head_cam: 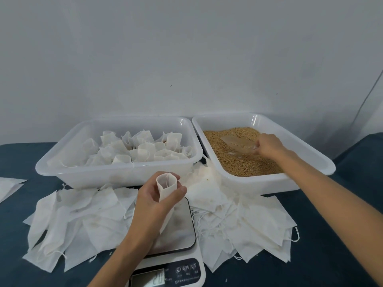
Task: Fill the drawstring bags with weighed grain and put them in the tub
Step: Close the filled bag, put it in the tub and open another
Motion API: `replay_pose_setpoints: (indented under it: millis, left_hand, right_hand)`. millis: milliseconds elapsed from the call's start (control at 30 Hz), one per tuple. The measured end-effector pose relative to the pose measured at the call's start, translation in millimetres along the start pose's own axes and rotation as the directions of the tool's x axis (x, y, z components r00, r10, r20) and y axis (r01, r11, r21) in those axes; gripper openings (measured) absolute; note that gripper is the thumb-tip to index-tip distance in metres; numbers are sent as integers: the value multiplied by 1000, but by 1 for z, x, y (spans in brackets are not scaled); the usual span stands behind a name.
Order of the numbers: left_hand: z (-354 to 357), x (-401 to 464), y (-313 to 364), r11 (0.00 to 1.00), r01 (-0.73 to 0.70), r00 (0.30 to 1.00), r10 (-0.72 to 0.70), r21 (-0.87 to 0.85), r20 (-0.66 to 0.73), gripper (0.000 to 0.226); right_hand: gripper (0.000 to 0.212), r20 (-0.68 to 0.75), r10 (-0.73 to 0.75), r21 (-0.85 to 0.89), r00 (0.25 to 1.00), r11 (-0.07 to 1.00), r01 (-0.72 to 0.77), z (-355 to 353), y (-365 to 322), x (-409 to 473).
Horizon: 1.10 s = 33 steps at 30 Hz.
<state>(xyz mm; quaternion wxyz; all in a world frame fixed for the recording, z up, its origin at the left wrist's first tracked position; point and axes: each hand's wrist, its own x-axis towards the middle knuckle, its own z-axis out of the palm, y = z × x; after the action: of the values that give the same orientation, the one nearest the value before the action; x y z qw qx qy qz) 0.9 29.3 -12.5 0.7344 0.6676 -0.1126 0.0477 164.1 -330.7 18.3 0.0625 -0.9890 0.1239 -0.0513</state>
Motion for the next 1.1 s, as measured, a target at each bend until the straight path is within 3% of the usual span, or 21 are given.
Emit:
replay_pose_setpoints:
  millis: [167, 233, 400, 633, 833, 967, 1100]
  left_hand:
    - [1, -1, 0, 1000, -15, 1000, 16, 10, -6, 25]
    - [1, -1, 0, 1000, -15, 1000, 15, 17, -8, 23]
    - [2, -2, -1, 999, -6, 1000, 6, 36, -8, 24]
    - [2, -1, 0, 999, -24, 1000, 24, 40, -12, 28]
    - [1, 0, -3, 999, -31, 1000, 31, 35, -6, 28]
    - [-1, 2, -6, 999, -43, 999, 43, 34, -8, 20]
    - [-1, 3, -11, 996, -42, 999, 43, 77, -1, 29]
  right_hand:
    - [2, -108, -27, -229, 994, 973, 2, -9, -5, -7]
    - [5, -108, -78, -272, 991, 961, 46, -10, -6, -7]
    - [11, 40, -269, -47, 962, 961, 271, 3, -16, -5]
    - [15, 30, -178, 233, 984, 958, 166, 8, -4, 2]
    - [11, 31, -137, 277, 990, 953, 123, 4, -6, -2]
    - [8, 0, -163, 339, 987, 928, 153, -6, -11, -9]
    - [10, -76, -303, 452, 950, 839, 303, -23, -29, -33]
